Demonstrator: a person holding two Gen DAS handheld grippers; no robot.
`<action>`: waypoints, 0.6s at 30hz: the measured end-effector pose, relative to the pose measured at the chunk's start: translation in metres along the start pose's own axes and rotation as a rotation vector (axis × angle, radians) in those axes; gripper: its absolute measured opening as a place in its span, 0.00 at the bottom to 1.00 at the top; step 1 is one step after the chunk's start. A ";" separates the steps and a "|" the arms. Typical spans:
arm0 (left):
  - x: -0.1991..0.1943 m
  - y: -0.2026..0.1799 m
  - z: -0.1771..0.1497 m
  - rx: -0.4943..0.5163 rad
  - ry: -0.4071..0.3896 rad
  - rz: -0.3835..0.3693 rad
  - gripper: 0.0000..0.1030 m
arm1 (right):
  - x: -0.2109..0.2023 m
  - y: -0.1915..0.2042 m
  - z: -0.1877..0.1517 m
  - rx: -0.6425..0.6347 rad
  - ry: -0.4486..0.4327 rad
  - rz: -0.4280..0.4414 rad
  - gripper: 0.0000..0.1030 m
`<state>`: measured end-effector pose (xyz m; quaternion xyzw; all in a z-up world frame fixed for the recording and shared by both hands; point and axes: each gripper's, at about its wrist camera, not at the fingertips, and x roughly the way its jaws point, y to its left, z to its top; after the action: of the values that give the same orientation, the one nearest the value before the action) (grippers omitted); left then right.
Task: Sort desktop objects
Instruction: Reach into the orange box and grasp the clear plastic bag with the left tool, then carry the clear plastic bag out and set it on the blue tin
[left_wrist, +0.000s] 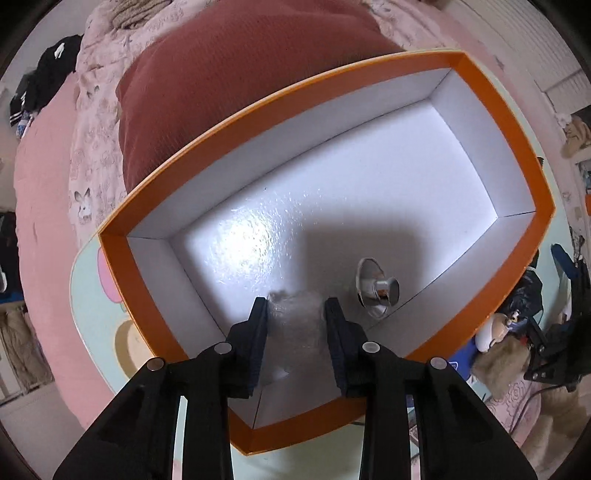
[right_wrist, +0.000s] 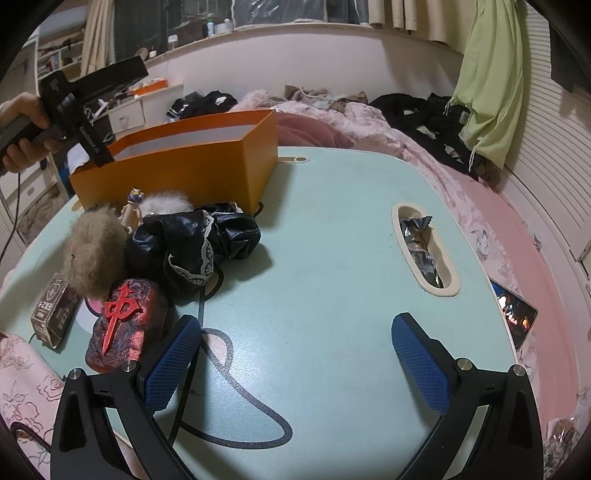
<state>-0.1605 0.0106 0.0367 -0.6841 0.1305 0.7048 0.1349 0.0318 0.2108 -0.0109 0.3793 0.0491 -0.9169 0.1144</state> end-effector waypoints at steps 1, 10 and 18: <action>-0.001 0.001 -0.002 0.000 -0.010 -0.002 0.31 | 0.000 0.000 0.000 -0.001 0.000 -0.001 1.00; -0.074 0.011 -0.025 -0.092 -0.276 -0.182 0.30 | -0.001 0.000 0.000 0.001 0.000 -0.003 1.00; -0.113 -0.052 -0.072 0.040 -0.423 -0.318 0.31 | 0.000 -0.001 0.000 0.001 0.000 -0.003 1.00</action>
<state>-0.0711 0.0312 0.1473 -0.5305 0.0042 0.7994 0.2819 0.0318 0.2115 -0.0104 0.3792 0.0493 -0.9170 0.1132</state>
